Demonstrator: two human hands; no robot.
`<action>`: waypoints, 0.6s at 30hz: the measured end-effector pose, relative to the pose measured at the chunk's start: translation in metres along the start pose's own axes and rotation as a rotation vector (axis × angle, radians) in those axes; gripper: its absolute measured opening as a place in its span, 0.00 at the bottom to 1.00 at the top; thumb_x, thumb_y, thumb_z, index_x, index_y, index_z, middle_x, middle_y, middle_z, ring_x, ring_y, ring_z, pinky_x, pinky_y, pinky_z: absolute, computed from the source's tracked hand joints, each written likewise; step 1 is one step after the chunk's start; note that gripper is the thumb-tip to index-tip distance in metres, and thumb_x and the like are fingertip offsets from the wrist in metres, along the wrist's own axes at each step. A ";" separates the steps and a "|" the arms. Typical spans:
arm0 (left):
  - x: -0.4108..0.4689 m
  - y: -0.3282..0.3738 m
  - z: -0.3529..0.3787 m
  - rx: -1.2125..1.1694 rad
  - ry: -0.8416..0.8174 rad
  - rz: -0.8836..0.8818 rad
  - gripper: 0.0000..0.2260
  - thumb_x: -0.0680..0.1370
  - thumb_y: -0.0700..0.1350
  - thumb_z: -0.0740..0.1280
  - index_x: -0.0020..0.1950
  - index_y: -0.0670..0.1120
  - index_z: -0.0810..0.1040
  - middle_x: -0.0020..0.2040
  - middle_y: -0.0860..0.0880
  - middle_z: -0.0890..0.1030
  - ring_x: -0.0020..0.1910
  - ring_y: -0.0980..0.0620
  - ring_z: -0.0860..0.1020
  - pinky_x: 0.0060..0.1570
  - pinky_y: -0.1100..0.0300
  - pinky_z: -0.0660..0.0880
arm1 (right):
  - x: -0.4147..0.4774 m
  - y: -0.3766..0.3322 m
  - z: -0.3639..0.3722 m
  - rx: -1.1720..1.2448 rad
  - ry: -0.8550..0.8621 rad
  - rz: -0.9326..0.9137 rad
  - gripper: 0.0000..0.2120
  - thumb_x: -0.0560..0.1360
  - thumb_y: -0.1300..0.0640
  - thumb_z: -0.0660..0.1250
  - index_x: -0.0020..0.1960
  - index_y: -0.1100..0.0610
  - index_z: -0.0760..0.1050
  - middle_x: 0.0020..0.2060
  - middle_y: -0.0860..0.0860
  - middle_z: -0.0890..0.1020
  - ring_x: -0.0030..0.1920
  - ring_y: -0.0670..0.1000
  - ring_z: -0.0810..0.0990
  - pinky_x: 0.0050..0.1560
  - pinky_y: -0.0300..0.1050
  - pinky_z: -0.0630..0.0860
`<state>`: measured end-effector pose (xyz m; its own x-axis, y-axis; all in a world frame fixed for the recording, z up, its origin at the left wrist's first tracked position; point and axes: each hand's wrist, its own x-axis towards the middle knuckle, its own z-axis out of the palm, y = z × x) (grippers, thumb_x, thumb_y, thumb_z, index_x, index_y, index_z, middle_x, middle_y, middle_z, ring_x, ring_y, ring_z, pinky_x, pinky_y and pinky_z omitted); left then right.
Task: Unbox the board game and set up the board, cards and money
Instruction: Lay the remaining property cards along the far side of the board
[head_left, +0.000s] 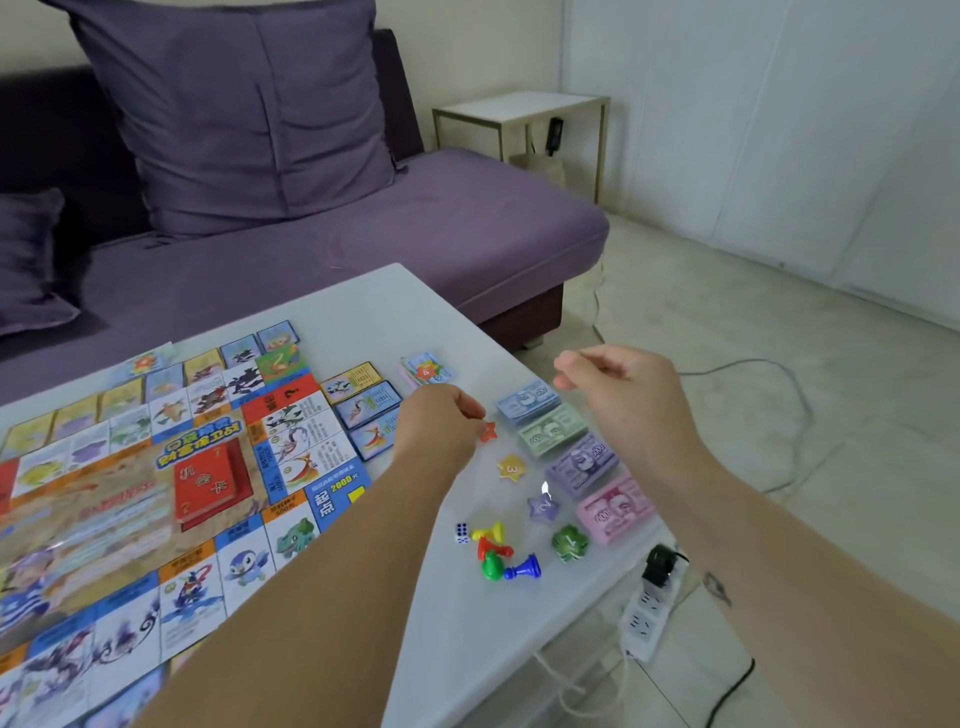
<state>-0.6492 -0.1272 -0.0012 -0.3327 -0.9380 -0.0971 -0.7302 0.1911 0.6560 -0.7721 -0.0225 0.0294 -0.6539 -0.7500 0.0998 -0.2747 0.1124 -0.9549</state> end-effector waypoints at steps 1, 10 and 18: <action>0.000 0.000 0.001 0.019 0.006 0.006 0.04 0.76 0.41 0.69 0.49 0.47 0.81 0.44 0.52 0.78 0.43 0.56 0.74 0.35 0.65 0.69 | 0.000 0.000 0.001 0.003 -0.007 -0.001 0.07 0.76 0.54 0.66 0.46 0.55 0.82 0.38 0.46 0.84 0.37 0.38 0.78 0.35 0.21 0.67; -0.030 -0.002 -0.023 0.007 0.096 0.085 0.07 0.78 0.41 0.65 0.53 0.48 0.80 0.50 0.52 0.80 0.44 0.58 0.75 0.38 0.68 0.69 | -0.017 -0.012 -0.010 -0.183 -0.206 -0.134 0.06 0.75 0.55 0.68 0.49 0.53 0.83 0.41 0.44 0.84 0.42 0.41 0.81 0.42 0.28 0.74; -0.103 -0.023 -0.038 0.337 -0.276 0.248 0.23 0.78 0.40 0.62 0.71 0.57 0.67 0.68 0.55 0.69 0.64 0.55 0.71 0.63 0.57 0.69 | -0.072 -0.019 0.009 -0.813 -0.701 -0.183 0.27 0.73 0.49 0.70 0.69 0.55 0.69 0.61 0.50 0.74 0.59 0.49 0.73 0.56 0.41 0.69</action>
<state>-0.5756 -0.0462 0.0224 -0.6330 -0.7498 -0.1927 -0.7461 0.5244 0.4102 -0.7131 0.0233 0.0377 -0.0795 -0.9753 -0.2062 -0.8798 0.1659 -0.4454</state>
